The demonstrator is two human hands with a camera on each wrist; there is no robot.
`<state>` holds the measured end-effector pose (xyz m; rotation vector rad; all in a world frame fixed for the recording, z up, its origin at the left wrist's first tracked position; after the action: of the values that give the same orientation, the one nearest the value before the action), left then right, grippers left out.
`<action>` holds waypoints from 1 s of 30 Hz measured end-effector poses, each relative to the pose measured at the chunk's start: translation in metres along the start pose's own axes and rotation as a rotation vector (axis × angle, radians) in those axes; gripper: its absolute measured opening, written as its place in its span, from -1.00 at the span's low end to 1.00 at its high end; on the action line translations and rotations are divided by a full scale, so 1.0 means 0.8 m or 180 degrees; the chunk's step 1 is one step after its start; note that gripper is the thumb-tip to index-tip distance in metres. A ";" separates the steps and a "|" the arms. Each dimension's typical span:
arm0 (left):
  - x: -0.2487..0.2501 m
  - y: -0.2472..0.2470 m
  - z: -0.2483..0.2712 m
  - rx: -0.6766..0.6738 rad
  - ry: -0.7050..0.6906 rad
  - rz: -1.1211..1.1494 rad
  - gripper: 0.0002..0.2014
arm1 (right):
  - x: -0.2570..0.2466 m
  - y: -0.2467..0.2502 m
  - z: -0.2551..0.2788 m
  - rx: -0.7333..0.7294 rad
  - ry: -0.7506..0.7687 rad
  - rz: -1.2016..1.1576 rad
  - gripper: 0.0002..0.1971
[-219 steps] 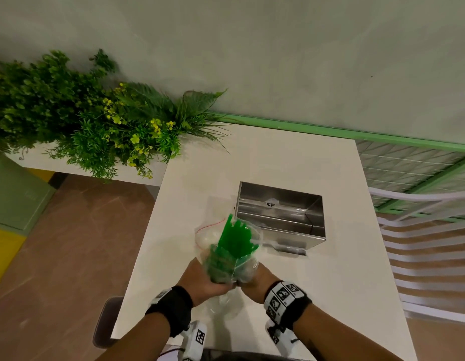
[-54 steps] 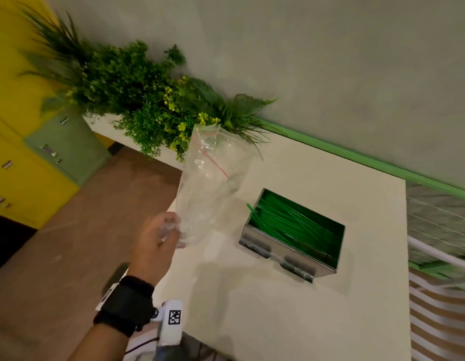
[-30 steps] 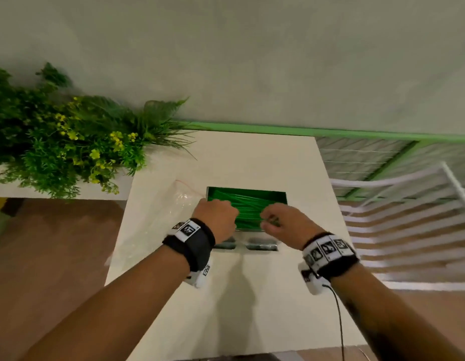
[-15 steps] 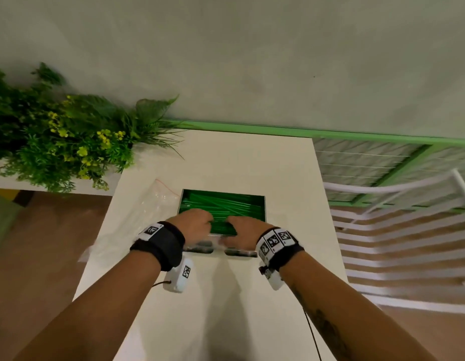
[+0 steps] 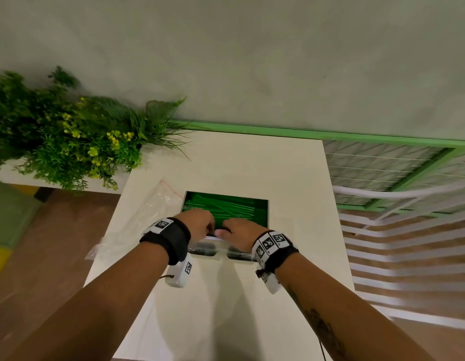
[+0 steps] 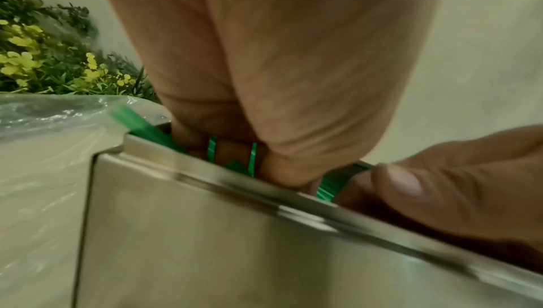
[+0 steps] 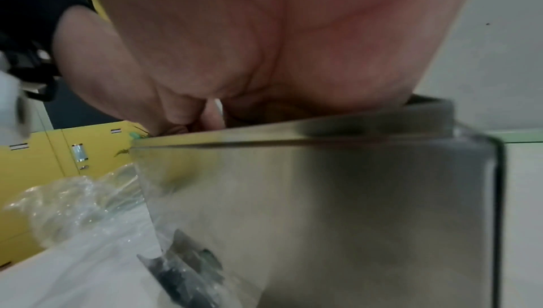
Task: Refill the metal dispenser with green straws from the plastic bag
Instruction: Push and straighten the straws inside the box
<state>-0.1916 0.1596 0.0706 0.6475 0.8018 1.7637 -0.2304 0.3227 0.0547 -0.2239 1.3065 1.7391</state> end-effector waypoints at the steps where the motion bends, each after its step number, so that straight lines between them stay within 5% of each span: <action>1: 0.000 0.003 -0.003 0.0030 -0.0022 0.0014 -0.73 | -0.004 -0.004 0.000 -0.0130 -0.0032 -0.0007 -0.40; 4: 0.003 0.012 -0.014 0.0418 -0.0130 -0.0157 -0.74 | -0.007 -0.017 -0.003 -0.0425 -0.0232 0.0365 -0.21; 7: 0.012 0.011 -0.026 0.1097 -0.0372 -0.0540 -0.65 | -0.009 -0.020 -0.007 -0.0389 -0.0385 0.0543 -0.28; 13: 0.027 0.007 -0.055 0.0465 -0.0294 -0.1165 -0.65 | -0.015 -0.024 -0.006 -0.0016 -0.0498 0.0744 -0.35; 17: 0.033 0.015 -0.057 0.0667 -0.0280 -0.1203 -0.86 | -0.017 -0.027 -0.002 0.0538 -0.0362 0.0971 -0.36; 22: 0.014 0.002 -0.048 0.0556 -0.0397 -0.1248 -0.83 | -0.015 -0.033 0.000 0.0739 -0.0431 0.1355 -0.29; 27: 0.001 0.000 -0.047 0.0453 -0.0376 -0.1319 -0.85 | -0.012 -0.037 -0.005 0.0067 -0.0640 0.1190 -0.12; 30: 0.000 0.006 -0.054 0.0633 -0.0246 -0.1360 -0.78 | -0.014 -0.034 -0.006 -0.0035 -0.0721 0.1163 -0.19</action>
<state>-0.2272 0.1494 0.0472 0.6166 0.9885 1.2762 -0.2052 0.3126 0.0414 0.2151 1.2241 2.0085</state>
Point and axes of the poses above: each hand's wrist, its own z-axis away from the middle knuckle, its own y-axis out of the back of the hand, x = y × z, the point moved 1 cm from there along -z, towards the middle knuckle, and after that the axes turned 15 degrees about y, right-handed, at the moved point
